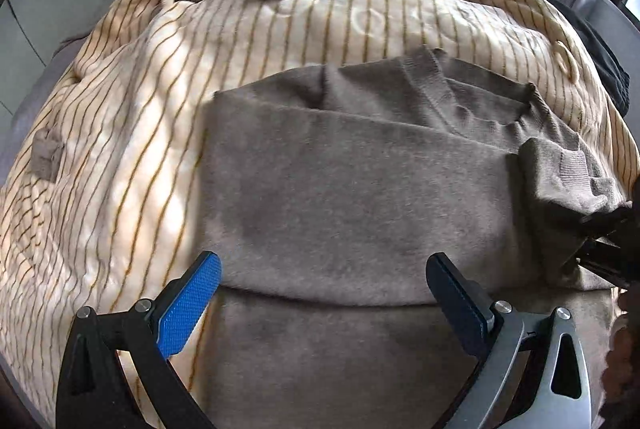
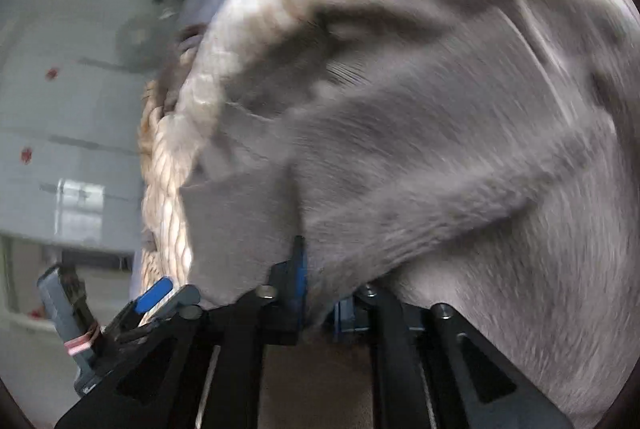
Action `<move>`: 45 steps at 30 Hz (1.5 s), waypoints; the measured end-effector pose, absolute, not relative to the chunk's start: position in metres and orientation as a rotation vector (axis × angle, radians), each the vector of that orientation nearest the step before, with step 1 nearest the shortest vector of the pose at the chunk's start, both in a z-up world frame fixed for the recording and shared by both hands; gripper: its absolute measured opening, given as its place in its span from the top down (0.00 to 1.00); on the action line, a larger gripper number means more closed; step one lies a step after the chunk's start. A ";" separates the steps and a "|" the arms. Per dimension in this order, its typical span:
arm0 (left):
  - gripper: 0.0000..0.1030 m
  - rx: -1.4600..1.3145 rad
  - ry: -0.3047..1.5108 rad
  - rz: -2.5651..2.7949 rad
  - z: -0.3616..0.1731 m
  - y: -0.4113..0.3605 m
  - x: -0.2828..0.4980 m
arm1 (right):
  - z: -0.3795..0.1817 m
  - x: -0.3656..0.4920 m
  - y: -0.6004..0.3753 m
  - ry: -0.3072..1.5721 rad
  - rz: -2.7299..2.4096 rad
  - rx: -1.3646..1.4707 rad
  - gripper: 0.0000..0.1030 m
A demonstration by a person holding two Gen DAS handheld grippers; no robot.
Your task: Fold small clothes
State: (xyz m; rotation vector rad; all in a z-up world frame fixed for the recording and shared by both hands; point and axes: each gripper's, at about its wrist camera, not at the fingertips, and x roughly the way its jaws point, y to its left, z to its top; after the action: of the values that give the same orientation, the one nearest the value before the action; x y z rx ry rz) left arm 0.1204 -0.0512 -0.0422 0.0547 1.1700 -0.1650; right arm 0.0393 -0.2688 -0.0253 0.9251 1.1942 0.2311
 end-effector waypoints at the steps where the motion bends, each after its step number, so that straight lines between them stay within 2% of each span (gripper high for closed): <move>1: 0.00 0.046 1.172 -0.164 -0.043 -0.045 0.121 | -0.024 0.036 -0.271 1.180 0.222 0.957 0.63; 2: 0.00 0.037 1.172 -0.162 -0.042 -0.042 0.121 | -0.021 0.031 -0.277 1.152 0.206 0.995 0.52; 6: 0.00 -0.014 1.168 -0.153 -0.040 -0.027 0.123 | -0.006 0.033 -0.295 1.055 0.098 1.031 0.51; 7: 0.00 -0.024 1.165 -0.150 -0.039 -0.022 0.123 | -0.003 0.036 -0.295 1.037 0.084 1.027 0.57; 8: 0.00 -0.028 1.162 -0.147 -0.037 -0.019 0.122 | 0.003 0.041 -0.290 1.019 0.080 1.011 0.80; 9: 0.00 -0.031 1.156 -0.144 -0.036 -0.015 0.123 | 0.008 0.049 -0.284 1.013 0.091 0.972 0.92; 14: 0.00 -0.029 1.137 -0.126 -0.031 0.003 0.124 | 0.031 0.077 -0.215 1.077 0.251 0.626 0.92; 18: 0.00 -0.052 1.148 -0.132 -0.031 0.012 0.126 | 0.016 0.084 -0.144 1.203 0.346 0.349 0.92; 22: 0.00 -0.095 1.169 -0.173 -0.031 0.009 0.129 | 0.003 0.074 -0.120 1.293 0.365 0.213 0.85; 26: 0.00 -0.136 1.192 -0.260 -0.031 -0.010 0.135 | 0.011 0.062 -0.130 1.287 0.375 0.262 0.55; 31: 0.01 -0.154 1.235 -0.381 -0.046 -0.050 0.150 | 0.006 0.020 -0.216 1.291 0.251 0.604 0.54; 33: 0.16 -0.168 1.266 -0.413 -0.055 -0.061 0.156 | 0.001 -0.007 -0.262 1.278 0.164 0.798 0.54; 35: 0.25 -0.178 1.313 -0.423 -0.067 -0.069 0.162 | -0.006 -0.035 -0.299 1.233 0.083 0.998 0.54; 37: 0.29 -0.187 1.315 -0.416 -0.069 -0.072 0.164 | -0.012 -0.055 -0.324 1.193 0.018 1.121 0.54; 38: 0.44 -0.188 1.307 -0.418 -0.068 -0.072 0.165 | -0.015 -0.064 -0.334 1.172 -0.021 1.174 0.54; 39: 0.52 -0.175 1.301 -0.413 -0.067 -0.072 0.166 | -0.019 -0.070 -0.342 1.147 -0.057 1.211 0.54; 41: 0.84 -0.187 1.305 -0.418 -0.068 -0.069 0.167 | -0.026 -0.075 -0.353 1.078 -0.097 1.283 0.54; 42: 0.85 -0.216 1.307 -0.431 -0.068 -0.067 0.168 | -0.028 -0.075 -0.357 1.044 -0.113 1.308 0.54; 43: 0.86 -0.237 1.299 -0.429 -0.064 -0.063 0.168 | -0.030 -0.075 -0.360 1.019 -0.123 1.317 0.58; 44: 0.88 -0.235 1.287 -0.425 -0.060 -0.061 0.166 | -0.029 -0.074 -0.363 1.005 -0.133 1.307 0.89; 45: 0.88 -0.229 1.275 -0.422 -0.057 -0.060 0.163 | -0.026 -0.070 -0.366 1.018 -0.144 1.262 0.94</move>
State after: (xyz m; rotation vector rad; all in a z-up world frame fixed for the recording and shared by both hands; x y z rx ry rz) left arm 0.1629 -0.0600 -0.0565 -0.2285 1.2745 -0.4220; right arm -0.0703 -0.3657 -0.0261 1.2616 1.0182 -0.1437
